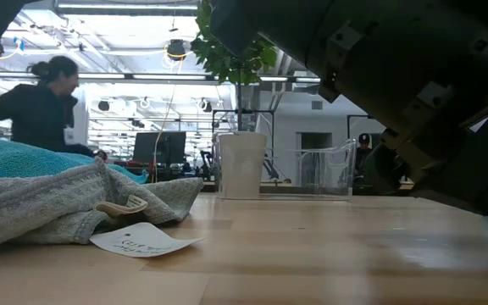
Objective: Fold microfiber towels
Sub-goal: Fold the light blue microfiber cloth
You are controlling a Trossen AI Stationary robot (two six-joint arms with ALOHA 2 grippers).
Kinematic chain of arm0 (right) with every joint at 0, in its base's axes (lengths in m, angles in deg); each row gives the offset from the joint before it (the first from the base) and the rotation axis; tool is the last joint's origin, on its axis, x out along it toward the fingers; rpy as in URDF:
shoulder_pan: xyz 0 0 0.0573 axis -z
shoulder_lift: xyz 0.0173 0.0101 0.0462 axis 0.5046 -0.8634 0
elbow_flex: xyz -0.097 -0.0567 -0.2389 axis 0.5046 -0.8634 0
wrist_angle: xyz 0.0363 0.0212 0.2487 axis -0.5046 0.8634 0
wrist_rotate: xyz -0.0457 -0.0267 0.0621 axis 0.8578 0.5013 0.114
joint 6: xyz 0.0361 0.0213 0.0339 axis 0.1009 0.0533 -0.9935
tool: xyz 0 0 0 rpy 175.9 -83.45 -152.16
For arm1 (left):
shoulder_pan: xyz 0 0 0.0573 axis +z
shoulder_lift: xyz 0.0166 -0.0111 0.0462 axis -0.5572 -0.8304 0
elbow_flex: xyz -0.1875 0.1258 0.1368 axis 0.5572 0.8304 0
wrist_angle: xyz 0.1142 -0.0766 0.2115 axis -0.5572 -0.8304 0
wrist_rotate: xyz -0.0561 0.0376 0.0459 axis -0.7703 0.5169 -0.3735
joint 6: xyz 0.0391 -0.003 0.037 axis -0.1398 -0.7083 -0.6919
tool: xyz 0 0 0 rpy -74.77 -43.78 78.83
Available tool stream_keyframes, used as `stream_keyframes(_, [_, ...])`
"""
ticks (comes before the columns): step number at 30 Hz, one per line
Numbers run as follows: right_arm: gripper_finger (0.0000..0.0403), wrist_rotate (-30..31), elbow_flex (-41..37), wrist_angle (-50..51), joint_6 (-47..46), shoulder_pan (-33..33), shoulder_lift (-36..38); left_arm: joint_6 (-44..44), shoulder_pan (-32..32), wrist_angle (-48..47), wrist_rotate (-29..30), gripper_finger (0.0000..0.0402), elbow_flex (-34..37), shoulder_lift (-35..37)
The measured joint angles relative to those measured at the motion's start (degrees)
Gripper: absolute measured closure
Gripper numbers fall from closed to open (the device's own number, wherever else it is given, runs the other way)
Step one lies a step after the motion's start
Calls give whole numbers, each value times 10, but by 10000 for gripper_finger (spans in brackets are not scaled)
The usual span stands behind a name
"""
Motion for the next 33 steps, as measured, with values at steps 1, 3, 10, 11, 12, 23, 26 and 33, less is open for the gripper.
stream_keyframes(1, [347,-6,0,8,-20,-3,0,1,0,0,1,168,0,0])
stream_keyframes(3, [336,-9,0,29,-58,-14,0,2,-1,0,3,168,0,0])
stream_keyframes(10, [293,-8,-1,93,-118,-38,29,5,-2,0,3,168,0,0])
stream_keyframes(11, [287,-8,-1,111,-124,-39,36,7,-3,0,3,168,0,0])
stream_keyframes(12, [282,-6,-1,122,-127,-38,44,10,-3,0,3,168,0,0])
stream_keyframes(23, [265,-23,0,-46,264,52,74,19,-3,1,12,168,0,0])
stream_keyframes(26, [266,-47,0,-48,308,84,54,19,-3,1,15,168,0,0])
stream_keyframes(33, [258,-88,-1,-74,372,97,42,19,-3,1,20,168,0,0])
